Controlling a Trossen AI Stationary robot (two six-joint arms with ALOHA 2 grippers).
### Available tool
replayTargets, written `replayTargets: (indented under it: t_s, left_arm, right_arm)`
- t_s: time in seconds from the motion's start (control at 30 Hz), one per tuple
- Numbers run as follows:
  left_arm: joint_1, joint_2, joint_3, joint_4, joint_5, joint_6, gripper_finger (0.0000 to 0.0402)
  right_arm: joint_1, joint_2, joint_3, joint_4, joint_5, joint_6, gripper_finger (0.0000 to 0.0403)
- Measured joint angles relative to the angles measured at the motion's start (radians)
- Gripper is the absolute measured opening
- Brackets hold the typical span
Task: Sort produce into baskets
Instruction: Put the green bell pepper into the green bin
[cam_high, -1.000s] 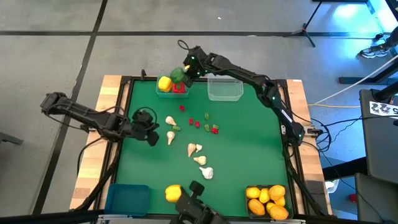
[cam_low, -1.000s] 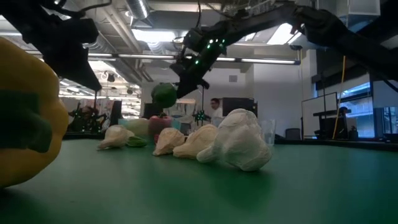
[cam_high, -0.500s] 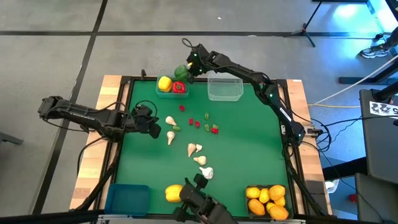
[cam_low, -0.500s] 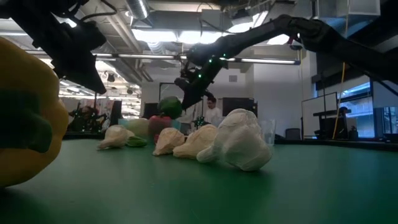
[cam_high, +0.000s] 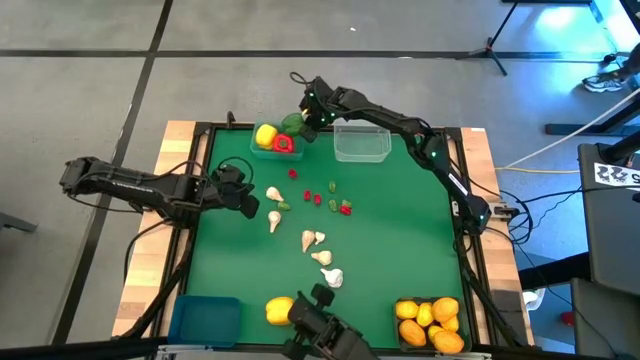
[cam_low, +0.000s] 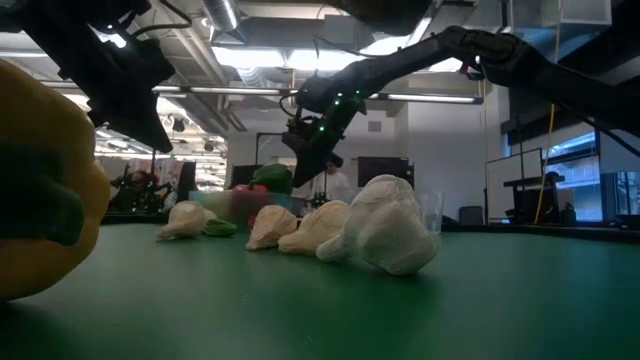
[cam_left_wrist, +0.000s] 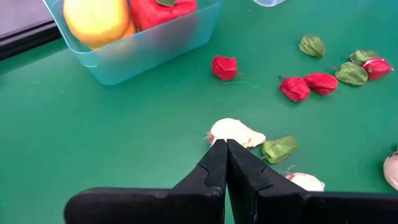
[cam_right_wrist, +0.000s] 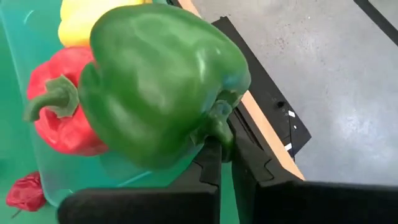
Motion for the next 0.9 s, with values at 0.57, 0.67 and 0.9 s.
replayTargets:
  t_s: [0.57,0.67,0.9]
  left_arm:
    - [0.001,0.0,0.0,0.0,0.0,0.0,0.0]
    - [0.001,0.0,0.0,0.0,0.0,0.001,0.0]
    - [0.001,0.0,0.0,0.0,0.0,0.011,0.0]
  right_arm:
    - [0.001,0.0,0.0,-0.026,-0.106,-0.029,0.0141]
    - [0.002,-0.003,0.0,-0.045,-0.127,-0.033,0.0163]
    - [0.001,-0.021,0.001,-0.11,-0.133,-0.037,0.021]
